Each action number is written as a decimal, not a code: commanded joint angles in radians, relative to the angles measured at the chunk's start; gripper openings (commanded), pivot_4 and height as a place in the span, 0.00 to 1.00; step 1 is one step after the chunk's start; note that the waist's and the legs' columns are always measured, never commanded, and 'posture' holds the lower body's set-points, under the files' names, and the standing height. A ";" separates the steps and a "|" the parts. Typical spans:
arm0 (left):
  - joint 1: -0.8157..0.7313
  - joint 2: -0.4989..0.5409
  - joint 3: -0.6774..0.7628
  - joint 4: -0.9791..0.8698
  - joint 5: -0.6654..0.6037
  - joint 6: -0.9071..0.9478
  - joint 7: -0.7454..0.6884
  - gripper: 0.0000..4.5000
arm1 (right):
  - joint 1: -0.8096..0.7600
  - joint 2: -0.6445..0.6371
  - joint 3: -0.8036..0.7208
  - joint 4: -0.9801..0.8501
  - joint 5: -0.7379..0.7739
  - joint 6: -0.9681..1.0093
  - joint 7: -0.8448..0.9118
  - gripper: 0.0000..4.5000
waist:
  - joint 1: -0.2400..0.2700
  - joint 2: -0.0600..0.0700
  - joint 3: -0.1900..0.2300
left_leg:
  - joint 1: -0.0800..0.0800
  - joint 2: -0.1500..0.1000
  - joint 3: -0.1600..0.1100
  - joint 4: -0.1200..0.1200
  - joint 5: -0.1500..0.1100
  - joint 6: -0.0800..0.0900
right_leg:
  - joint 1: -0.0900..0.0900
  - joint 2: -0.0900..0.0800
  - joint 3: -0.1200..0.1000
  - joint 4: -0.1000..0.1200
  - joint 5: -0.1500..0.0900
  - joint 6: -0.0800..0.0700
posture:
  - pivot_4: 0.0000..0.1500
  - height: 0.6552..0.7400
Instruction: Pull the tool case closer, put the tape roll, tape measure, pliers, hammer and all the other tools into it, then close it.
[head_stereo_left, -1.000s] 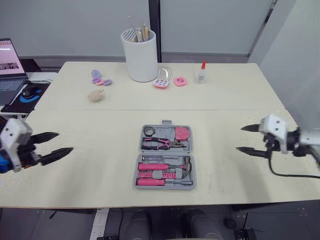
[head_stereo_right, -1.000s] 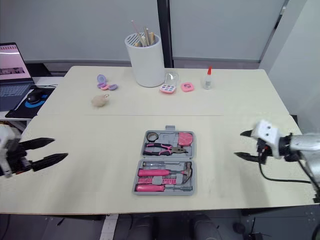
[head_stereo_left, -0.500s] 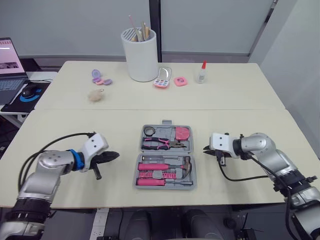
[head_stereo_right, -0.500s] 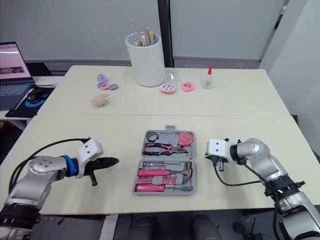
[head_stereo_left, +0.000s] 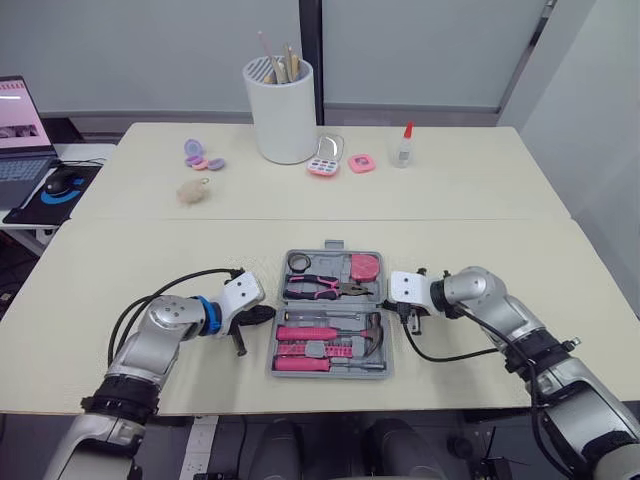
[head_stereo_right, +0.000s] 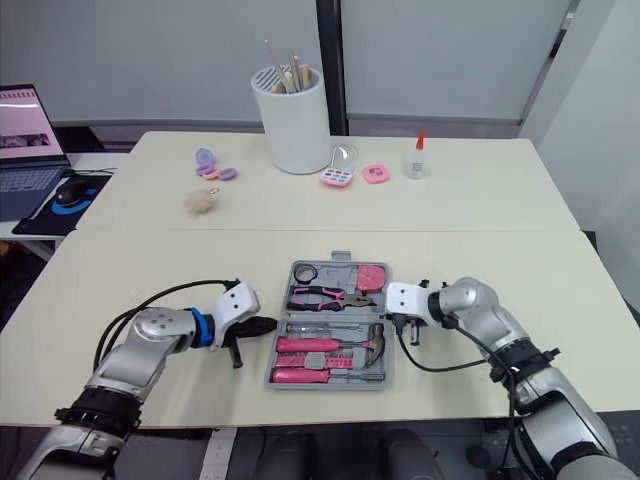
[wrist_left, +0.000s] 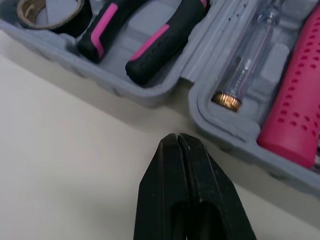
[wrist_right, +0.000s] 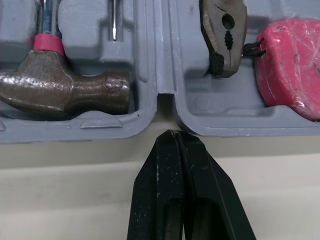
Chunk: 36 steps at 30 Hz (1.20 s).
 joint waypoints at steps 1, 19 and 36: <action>-0.017 -0.037 -0.046 0.007 0.021 -0.001 0.003 0.00 | -0.013 0.026 0.005 -0.045 0.015 0.012 0.025 0.00 | 0.000 0.001 -0.001 | 0.000 0.000 0.000 0.000 0.000 0.000 | 0.001 0.000 0.000 0.000 0.000 0.000 | 1.00 1.00; 0.132 -0.098 -0.116 -0.266 0.026 0.132 -0.010 0.00 | 0.167 -0.012 -0.047 -0.350 0.058 0.171 0.058 0.00 | 0.001 0.003 -0.002 | 0.000 0.000 -0.002 0.000 0.000 0.000 | 0.002 -0.001 0.001 -0.001 0.000 0.000 | 1.00 1.00; 0.205 -0.055 -0.087 -0.323 0.031 0.171 -0.001 0.00 | 0.219 -0.012 -0.038 -0.425 0.054 0.250 0.064 0.00 | -0.001 0.003 -0.003 | 0.001 -0.001 -0.002 0.000 0.000 0.000 | 0.002 0.001 0.001 -0.002 0.000 0.000 | 1.00 1.00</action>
